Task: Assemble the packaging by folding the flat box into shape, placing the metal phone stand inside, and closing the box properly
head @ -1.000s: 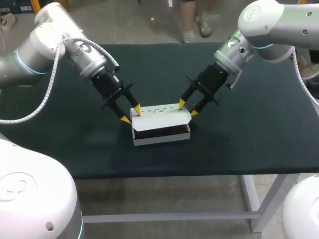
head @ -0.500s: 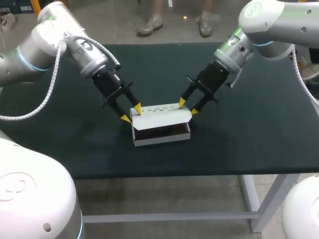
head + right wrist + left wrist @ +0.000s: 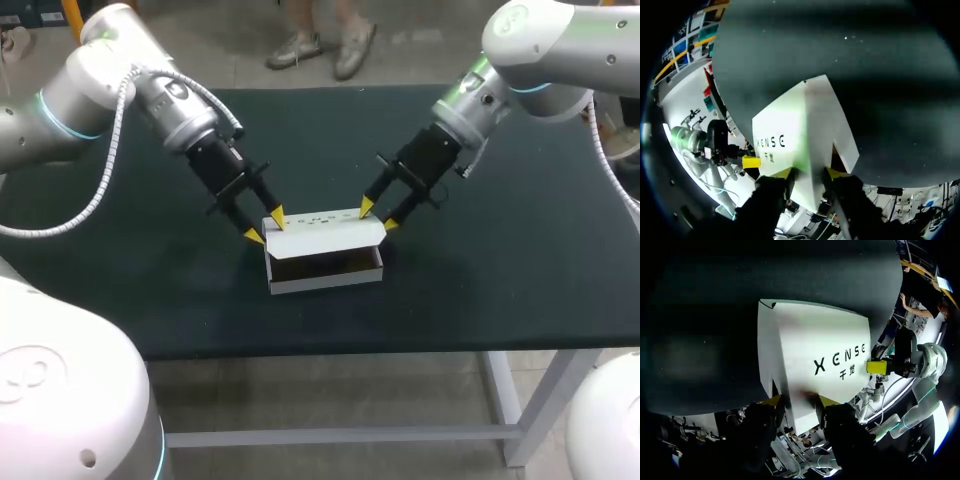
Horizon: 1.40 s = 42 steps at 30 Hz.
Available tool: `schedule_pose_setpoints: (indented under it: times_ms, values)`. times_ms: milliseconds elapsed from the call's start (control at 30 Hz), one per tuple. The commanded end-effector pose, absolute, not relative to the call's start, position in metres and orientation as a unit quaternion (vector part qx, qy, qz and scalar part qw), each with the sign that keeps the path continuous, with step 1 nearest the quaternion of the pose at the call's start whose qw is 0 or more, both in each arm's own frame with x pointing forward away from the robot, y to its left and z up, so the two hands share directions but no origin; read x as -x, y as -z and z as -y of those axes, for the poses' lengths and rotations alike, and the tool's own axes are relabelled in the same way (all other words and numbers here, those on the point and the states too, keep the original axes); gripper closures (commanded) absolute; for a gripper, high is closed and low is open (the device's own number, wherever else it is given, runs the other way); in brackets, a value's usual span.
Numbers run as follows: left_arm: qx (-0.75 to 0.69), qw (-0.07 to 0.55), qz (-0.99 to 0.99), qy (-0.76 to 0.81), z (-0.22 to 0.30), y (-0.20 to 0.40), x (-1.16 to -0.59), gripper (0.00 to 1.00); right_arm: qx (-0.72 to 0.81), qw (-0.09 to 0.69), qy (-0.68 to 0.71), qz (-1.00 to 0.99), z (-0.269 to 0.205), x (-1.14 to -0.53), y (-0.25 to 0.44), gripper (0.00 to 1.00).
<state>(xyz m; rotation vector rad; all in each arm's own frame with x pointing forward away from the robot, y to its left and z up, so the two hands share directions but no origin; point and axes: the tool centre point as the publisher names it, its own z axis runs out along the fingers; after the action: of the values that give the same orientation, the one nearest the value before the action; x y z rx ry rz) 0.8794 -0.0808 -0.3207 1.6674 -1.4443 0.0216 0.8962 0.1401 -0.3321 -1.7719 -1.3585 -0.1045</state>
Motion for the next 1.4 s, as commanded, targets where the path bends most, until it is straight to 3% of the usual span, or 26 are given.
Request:
schedule_pose_setpoints:
  times_ms: [33,1400]
  values:
    - [-0.67,0.458,0.584,-0.003,0.0864,0.3225,-0.8836,0.58,0.711,0.442,0.039,0.545,-0.146,-0.898,0.3306,0.58]
    - [-0.639,0.508,0.577,0.039,0.0898,0.3149,-0.8866,0.6,0.706,0.478,0.022,0.522,-0.1447,-0.8974,0.3289,0.59]
